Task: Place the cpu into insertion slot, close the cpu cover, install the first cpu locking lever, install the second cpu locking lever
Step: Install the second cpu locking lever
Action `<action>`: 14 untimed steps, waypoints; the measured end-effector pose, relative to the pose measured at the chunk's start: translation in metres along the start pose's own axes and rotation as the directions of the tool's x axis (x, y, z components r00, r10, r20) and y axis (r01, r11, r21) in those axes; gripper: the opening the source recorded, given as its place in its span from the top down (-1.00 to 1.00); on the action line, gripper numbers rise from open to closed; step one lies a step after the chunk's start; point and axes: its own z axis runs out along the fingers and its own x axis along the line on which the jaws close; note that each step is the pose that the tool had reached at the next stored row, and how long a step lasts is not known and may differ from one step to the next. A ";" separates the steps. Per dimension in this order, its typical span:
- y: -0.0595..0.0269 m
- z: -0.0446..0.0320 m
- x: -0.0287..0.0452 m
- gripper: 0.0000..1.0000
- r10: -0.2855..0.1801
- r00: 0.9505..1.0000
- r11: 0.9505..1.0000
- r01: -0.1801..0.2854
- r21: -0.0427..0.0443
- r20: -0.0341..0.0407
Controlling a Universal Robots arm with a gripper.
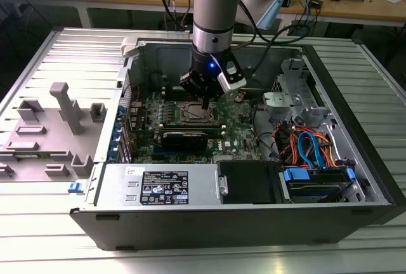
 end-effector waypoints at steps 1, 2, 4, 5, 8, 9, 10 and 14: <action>0.0001 -0.0012 -0.0001 0.79 0.000 1.000 1.000 0.000 0.000 0.000; 0.0001 -0.0023 0.0000 0.79 0.000 1.000 1.000 0.000 0.000 0.000; 0.0003 -0.0065 -0.0001 0.79 0.000 1.000 1.000 0.000 0.000 0.000; 0.0004 -0.0089 -0.0001 0.79 0.000 1.000 1.000 0.000 0.000 0.000; 0.0005 -0.0154 -0.0001 0.79 0.000 1.000 1.000 0.000 0.000 0.000; 0.0006 -0.0175 -0.0001 0.79 0.000 1.000 1.000 0.000 0.000 0.000; 0.0007 -0.0189 -0.0001 0.79 0.000 1.000 1.000 0.000 0.000 0.000; 0.0000 -0.0189 -0.0001 0.79 0.000 1.000 1.000 0.000 0.003 -0.002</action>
